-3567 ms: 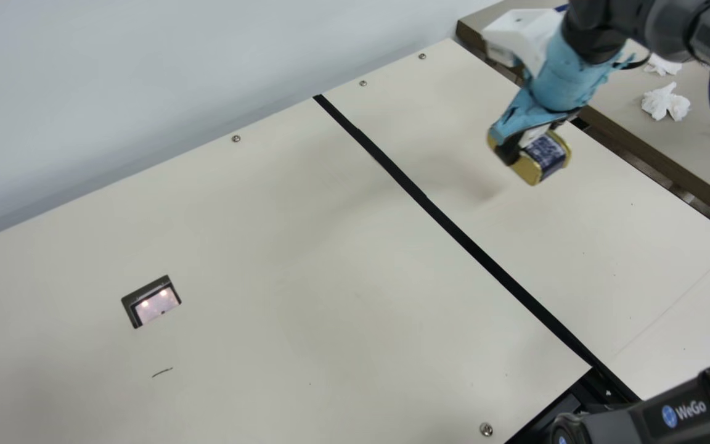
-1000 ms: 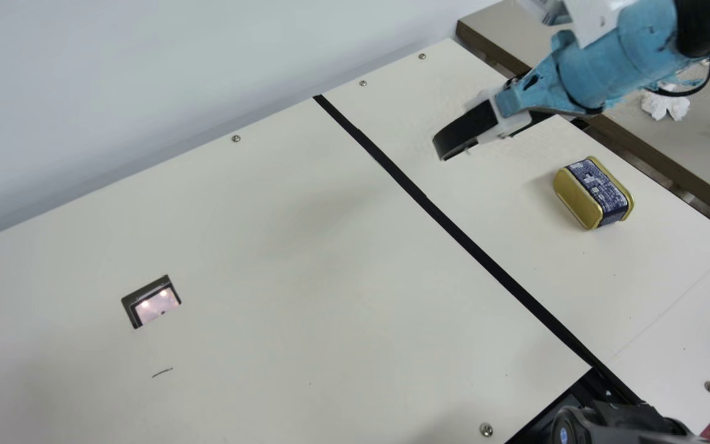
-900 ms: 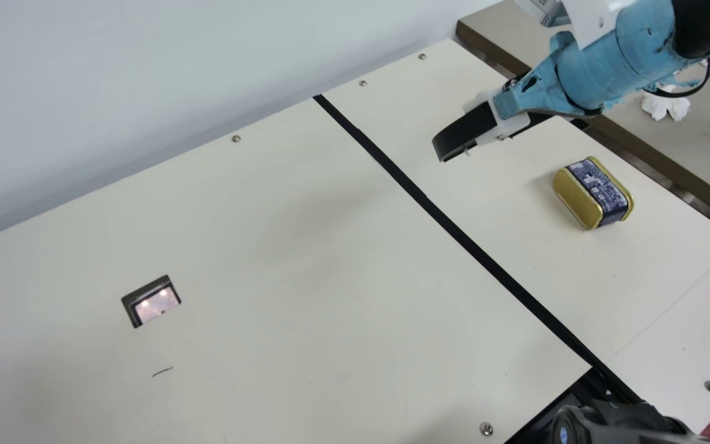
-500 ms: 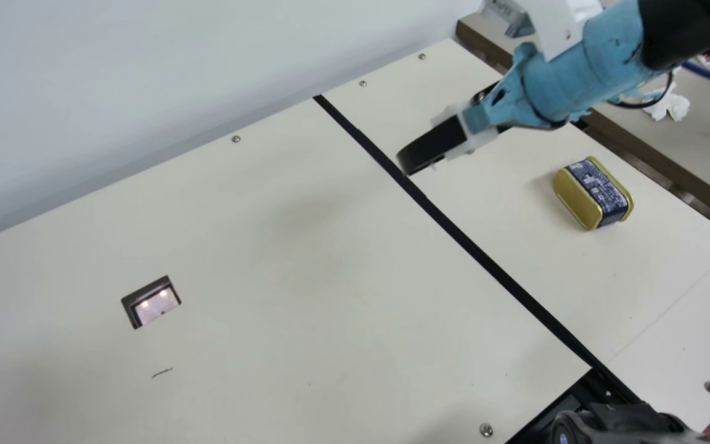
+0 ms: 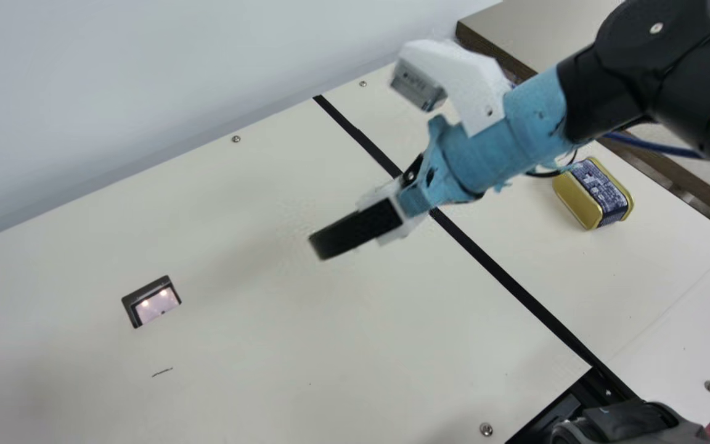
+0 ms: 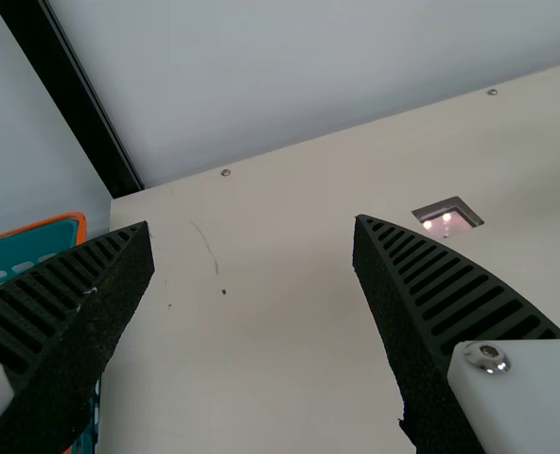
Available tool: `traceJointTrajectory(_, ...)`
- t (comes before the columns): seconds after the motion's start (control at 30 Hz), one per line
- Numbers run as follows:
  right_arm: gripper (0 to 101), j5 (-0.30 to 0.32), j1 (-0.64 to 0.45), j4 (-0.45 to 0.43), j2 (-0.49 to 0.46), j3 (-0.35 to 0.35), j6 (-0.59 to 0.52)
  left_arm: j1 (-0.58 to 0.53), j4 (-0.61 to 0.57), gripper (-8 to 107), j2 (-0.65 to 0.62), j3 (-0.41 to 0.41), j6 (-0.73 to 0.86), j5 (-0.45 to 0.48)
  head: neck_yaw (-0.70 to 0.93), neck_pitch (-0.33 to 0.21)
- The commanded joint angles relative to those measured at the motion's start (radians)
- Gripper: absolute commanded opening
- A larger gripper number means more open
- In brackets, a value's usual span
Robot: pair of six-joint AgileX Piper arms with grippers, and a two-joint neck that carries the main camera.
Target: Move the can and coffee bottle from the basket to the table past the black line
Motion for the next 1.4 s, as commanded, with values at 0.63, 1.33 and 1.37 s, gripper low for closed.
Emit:
traceJointTrajectory(0.63,101,0.010,0.234,0.074,-0.386,0.089,0.249,0.000,0.000,90,0.000,0.000,0.000,0.000,-0.023,-0.006)
traceJointTrajectory(1.33,101,0.004,0.177,0.080,-0.514,0.071,0.392,0.000,0.000,90,0.000,0.000,0.000,0.000,-0.023,-0.006)
traceJointTrajectory(1.37,101,0.004,0.171,0.084,-0.517,0.073,0.397,0.000,0.000,90,0.000,0.000,0.000,0.000,-0.023,-0.006)
